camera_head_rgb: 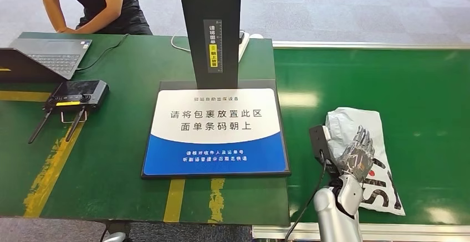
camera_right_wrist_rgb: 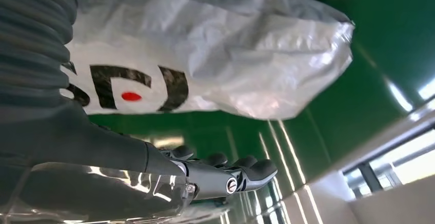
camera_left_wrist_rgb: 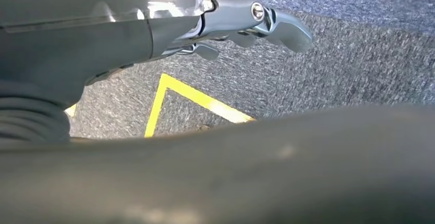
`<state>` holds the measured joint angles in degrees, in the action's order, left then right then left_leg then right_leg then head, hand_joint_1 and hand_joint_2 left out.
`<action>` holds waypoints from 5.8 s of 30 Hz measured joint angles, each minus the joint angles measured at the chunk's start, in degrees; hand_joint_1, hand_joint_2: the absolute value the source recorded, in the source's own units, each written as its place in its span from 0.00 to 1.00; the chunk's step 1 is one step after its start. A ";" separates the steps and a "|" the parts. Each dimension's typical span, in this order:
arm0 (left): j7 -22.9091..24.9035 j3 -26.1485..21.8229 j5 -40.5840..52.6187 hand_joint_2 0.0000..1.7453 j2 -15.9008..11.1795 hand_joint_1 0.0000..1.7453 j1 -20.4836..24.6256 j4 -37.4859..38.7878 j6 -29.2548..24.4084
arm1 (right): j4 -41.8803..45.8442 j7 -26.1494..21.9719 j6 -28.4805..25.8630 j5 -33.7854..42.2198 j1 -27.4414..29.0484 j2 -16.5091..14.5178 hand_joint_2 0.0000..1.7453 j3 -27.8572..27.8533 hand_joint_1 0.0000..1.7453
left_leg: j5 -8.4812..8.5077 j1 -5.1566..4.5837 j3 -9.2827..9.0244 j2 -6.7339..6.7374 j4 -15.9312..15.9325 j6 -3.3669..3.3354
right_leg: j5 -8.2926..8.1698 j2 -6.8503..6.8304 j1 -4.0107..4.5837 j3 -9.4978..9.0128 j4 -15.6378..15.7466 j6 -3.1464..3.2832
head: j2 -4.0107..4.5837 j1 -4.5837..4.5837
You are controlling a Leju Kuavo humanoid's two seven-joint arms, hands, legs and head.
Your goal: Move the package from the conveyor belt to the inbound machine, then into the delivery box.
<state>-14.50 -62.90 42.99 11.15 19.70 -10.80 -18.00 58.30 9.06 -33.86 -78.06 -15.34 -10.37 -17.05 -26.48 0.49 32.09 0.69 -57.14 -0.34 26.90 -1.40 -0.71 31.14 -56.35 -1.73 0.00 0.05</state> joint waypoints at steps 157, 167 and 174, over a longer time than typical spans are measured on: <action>0.46 7.55 -3.70 0.00 0.04 0.00 -0.72 -0.09 2.39 | 6.07 -22.13 13.50 8.53 -17.04 12.95 1.00 39.96 1.00 | 0.10 0.01 0.07 -0.04 -0.01 0.02 | -0.01 -0.06 0.01 0.07 -0.10 0.02 | 0.00 0.02; 0.24 8.18 -3.94 0.00 0.04 0.00 -0.76 -0.09 2.86 | 0.64 -29.18 14.73 11.33 -20.96 13.15 1.00 53.51 1.00 | 0.11 0.01 0.11 -0.09 -0.01 0.02 | -0.01 -0.13 0.01 0.07 -0.10 0.02 | 0.00 0.01; -0.09 8.27 -4.27 0.00 0.04 0.00 -0.80 -0.09 2.88 | -2.37 -31.39 12.72 11.44 -23.34 13.04 1.00 62.21 1.00 | 0.11 0.01 0.12 -0.10 -0.02 0.02 | -0.01 -0.14 0.00 0.07 -0.10 0.02 | 0.00 0.00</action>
<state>-14.59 -54.64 38.72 11.19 18.89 -10.88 -15.13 55.93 -22.33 -21.14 -66.63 -38.69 2.67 45.16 -26.37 0.50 32.21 0.59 -57.16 -0.32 26.89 -1.55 -0.70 31.21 -56.45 -1.72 0.00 0.05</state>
